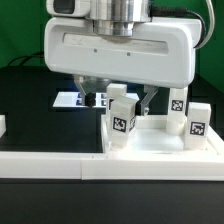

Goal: Assemble square table

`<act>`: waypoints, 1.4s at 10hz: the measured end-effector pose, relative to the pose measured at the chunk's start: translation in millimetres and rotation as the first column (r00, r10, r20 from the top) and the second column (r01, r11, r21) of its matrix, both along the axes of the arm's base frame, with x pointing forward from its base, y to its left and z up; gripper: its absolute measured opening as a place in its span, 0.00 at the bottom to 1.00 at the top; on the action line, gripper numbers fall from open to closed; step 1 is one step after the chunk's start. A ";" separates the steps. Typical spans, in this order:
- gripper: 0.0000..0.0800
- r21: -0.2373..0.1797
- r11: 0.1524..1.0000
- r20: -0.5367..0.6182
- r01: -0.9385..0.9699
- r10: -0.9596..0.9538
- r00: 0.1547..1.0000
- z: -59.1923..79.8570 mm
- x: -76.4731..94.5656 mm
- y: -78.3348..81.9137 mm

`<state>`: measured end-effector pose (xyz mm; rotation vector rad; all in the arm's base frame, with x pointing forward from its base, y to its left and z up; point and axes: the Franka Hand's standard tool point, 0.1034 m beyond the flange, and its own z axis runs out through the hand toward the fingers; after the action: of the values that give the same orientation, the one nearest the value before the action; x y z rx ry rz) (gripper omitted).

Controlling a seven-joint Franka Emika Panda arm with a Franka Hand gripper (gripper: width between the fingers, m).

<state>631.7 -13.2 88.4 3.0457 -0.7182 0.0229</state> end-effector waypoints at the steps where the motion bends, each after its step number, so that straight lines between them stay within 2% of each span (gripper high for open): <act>1: 0.77 0.000 1.000 0.000 0.004 -0.004 1.000 0.0 0.0 -0.1; 3: 0.37 0.002 0.992 0.002 0.126 -0.126 0.992 0.0 0.1 0.2; 5: 0.37 0.004 0.969 0.003 0.245 -0.245 0.969 0.0 0.1 0.2; 7: 0.37 0.007 0.905 0.022 0.425 -0.425 0.905 -1.0 1.4 -1.4; 8: 0.37 0.017 0.852 0.067 0.524 -0.524 0.849 -2.9 3.5 -4.0; 10: 0.37 0.051 0.706 0.056 0.706 -0.708 0.704 -2.6 -0.5 -6.7; 11: 0.37 0.068 0.591 0.033 0.804 -0.807 0.590 -2.8 -3.2 -6.5; 13: 0.37 0.071 0.342 -0.001 0.937 -0.940 0.342 -3.0 -6.4 0.9; 14: 0.37 0.108 0.245 -0.007 0.964 -0.969 0.247 -3.1 -10.2 2.5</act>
Offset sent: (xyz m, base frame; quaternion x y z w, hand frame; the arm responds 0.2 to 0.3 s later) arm 0.0000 0.0000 0.0000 0.0000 0.0000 0.1938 0.9810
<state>621.5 -10.6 85.3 2.0218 -2.5103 0.0682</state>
